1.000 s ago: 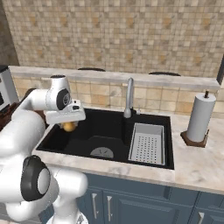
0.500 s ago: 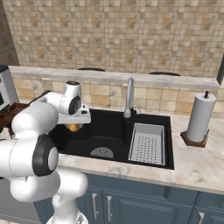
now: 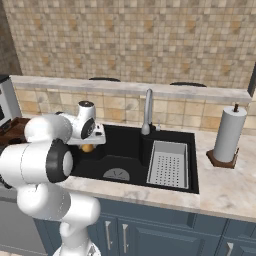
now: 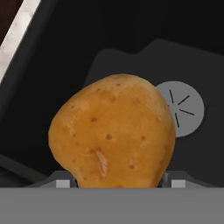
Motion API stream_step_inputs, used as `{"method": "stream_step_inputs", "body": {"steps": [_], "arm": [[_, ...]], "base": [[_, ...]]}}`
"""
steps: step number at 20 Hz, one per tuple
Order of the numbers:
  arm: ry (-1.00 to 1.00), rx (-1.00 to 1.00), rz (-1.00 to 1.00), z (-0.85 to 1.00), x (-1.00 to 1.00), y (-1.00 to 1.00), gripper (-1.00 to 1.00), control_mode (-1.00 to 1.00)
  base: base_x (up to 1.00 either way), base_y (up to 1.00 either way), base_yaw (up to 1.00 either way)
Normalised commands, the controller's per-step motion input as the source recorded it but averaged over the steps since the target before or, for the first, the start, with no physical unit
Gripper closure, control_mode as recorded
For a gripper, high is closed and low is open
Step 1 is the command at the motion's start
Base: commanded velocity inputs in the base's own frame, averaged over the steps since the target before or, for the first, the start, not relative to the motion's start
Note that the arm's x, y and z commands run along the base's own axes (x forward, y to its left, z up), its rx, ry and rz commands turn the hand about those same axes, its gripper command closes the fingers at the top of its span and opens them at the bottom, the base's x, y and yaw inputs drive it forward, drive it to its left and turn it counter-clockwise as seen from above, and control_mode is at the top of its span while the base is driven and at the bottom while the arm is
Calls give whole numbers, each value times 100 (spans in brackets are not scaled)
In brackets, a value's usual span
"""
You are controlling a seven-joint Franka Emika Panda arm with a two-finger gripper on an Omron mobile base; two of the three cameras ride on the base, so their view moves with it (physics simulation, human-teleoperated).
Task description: Pick up all produce items and place them in the sink. Turn on the sink faucet to wash them. Then turn the sink off and put them in the tray.
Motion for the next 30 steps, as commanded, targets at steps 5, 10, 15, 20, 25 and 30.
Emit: {"method": "stream_step_inputs", "body": {"steps": [5,10,15,20,25,30], "arm": [[-1,0,-4,-42,32,5,100,-100],[0,0,-6,-50,18,0,100,-100],[0,0,-6,-47,17,0,100,-100],[0,0,-8,-45,5,0,100,-100],[0,0,-8,-41,8,0,100,-100],[0,0,-6,-36,33,0,100,-100]], "base": [[0,0,0],[0,0,0],[0,0,0],[0,0,0],[0,0,0],[0,0,0]]}}
